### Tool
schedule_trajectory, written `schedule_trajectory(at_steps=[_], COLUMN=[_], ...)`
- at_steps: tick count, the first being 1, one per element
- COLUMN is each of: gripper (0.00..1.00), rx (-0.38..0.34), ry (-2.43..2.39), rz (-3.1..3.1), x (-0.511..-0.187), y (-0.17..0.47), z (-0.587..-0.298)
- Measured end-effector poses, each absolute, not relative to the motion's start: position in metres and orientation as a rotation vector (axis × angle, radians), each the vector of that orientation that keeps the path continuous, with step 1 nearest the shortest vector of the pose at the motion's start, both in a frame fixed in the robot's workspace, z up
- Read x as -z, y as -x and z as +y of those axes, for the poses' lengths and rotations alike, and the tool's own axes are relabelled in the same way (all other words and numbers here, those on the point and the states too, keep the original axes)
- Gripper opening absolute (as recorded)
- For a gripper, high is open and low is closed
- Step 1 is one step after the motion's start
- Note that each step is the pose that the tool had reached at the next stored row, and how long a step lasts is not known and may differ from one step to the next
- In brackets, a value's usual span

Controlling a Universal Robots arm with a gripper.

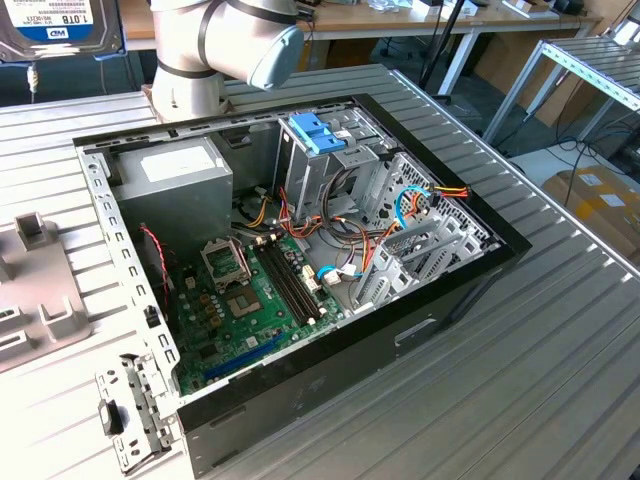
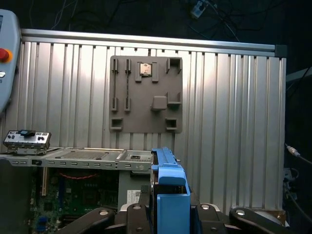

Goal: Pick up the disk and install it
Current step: 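Pick up the disk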

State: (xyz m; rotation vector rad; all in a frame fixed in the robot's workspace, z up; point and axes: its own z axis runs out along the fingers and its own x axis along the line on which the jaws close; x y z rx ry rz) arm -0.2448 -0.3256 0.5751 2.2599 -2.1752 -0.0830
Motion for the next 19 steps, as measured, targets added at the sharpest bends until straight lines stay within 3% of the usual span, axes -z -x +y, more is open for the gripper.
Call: schedule_trajectory(at_steps=[19], gripper=[0.37], rx=[0.083], ry=[-2.261], rz=[-2.174], x=[-0.5746], y=[0.2417], z=[-0.3270])
